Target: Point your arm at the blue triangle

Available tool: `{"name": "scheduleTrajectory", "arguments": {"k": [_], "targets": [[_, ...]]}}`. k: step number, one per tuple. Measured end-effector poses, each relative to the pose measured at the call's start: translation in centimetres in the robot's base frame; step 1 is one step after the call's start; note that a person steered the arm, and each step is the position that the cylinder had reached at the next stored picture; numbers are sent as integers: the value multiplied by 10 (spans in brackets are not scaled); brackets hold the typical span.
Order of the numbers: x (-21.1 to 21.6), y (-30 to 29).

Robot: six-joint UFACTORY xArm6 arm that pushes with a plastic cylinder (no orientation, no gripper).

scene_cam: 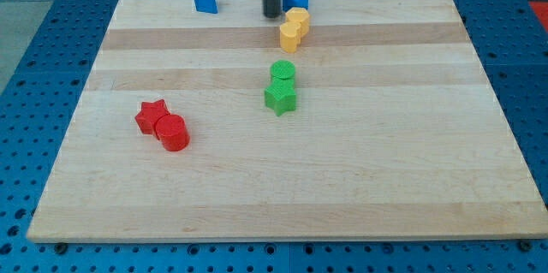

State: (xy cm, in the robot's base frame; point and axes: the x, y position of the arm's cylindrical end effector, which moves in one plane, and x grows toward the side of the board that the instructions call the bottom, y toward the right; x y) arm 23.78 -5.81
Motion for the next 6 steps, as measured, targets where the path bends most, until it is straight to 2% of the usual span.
{"name": "scheduleTrajectory", "arguments": {"k": [1, 2, 3, 5, 6], "targets": [[19, -102], [20, -181], [-39, -198], [-45, -129], [-45, -112]]}}
